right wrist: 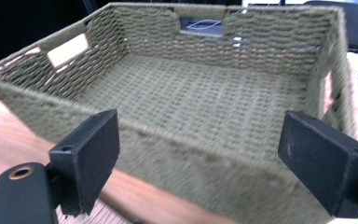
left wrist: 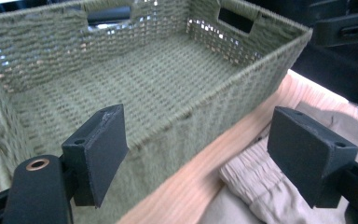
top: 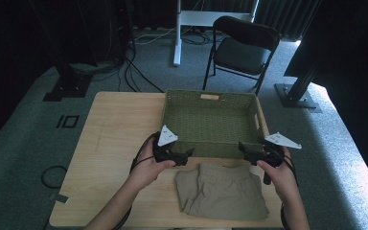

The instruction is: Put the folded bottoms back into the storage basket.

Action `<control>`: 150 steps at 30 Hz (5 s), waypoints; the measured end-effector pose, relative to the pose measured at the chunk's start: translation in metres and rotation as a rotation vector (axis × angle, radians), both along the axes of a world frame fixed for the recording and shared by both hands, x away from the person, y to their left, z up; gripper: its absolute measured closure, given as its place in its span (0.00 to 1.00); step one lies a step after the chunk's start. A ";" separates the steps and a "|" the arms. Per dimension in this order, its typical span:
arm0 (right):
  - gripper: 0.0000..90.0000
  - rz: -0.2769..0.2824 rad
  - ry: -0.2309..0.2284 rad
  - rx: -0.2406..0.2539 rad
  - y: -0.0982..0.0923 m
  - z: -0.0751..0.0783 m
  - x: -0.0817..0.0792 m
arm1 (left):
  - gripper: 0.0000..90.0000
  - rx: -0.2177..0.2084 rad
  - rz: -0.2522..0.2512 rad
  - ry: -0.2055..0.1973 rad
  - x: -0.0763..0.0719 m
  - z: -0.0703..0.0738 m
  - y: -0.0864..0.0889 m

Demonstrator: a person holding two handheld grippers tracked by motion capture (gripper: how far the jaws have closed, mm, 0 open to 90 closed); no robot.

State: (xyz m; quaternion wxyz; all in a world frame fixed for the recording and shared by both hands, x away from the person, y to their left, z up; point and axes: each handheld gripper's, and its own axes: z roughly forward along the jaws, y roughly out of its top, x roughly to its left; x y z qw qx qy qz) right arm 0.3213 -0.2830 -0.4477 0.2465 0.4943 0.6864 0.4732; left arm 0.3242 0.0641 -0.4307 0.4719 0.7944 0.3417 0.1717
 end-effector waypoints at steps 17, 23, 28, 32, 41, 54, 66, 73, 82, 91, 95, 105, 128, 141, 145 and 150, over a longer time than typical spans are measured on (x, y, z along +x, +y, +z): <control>0.14 0.013 0.032 -0.018 0.003 -0.030 -0.043 | 0.23 0.013 -0.027 0.048 -0.029 -0.024 -0.014; 0.13 0.010 0.054 -0.040 0.003 -0.041 -0.053 | 0.23 0.027 -0.060 0.088 -0.040 -0.042 -0.022; 0.13 0.004 0.070 -0.050 0.002 -0.050 -0.060 | 0.23 0.055 -0.077 0.119 -0.048 -0.057 -0.030; 0.13 0.008 0.089 -0.070 0.003 -0.056 -0.066 | 0.23 0.063 -0.083 0.153 -0.054 -0.068 -0.033; 0.13 -0.002 0.152 -0.098 0.001 -0.079 -0.074 | 0.23 0.110 -0.109 0.207 -0.063 -0.087 -0.037; 0.13 -0.043 0.204 -0.164 -0.001 -0.100 -0.074 | 0.22 0.181 -0.119 0.211 -0.064 -0.109 -0.039; 0.13 -0.057 0.243 -0.165 -0.005 -0.111 -0.072 | 0.17 0.184 -0.117 0.138 -0.065 -0.124 -0.043; 0.14 -0.045 0.241 -0.172 -0.003 -0.111 -0.073 | 0.16 0.199 -0.118 0.134 -0.066 -0.124 -0.047; 0.67 0.055 0.221 -0.147 0.005 -0.108 -0.076 | 0.52 0.190 -0.171 0.094 -0.062 -0.123 -0.055; 0.87 0.068 0.272 -0.187 0.011 -0.097 -0.076 | 0.84 0.107 -0.169 0.149 -0.050 -0.120 -0.050; 0.88 0.070 0.277 -0.163 0.008 -0.089 -0.077 | 0.89 0.097 -0.170 0.151 -0.049 -0.114 -0.048; 0.89 0.077 0.231 -0.097 0.004 -0.060 -0.081 | 0.92 0.066 -0.179 0.132 -0.051 -0.090 -0.045; 0.89 0.103 0.112 -0.018 0.004 -0.002 -0.065 | 0.93 0.026 -0.170 0.030 -0.031 -0.018 -0.034; 0.89 0.126 0.038 0.009 0.007 0.044 -0.033 | 0.93 -0.003 -0.165 -0.045 -0.007 0.038 -0.023; 0.89 0.120 0.025 0.012 0.008 0.055 -0.022 | 0.93 -0.034 -0.149 -0.059 0.003 0.049 -0.022; 0.89 0.115 0.016 0.019 0.008 0.065 -0.005 | 0.93 -0.024 -0.146 -0.073 0.014 0.057 -0.023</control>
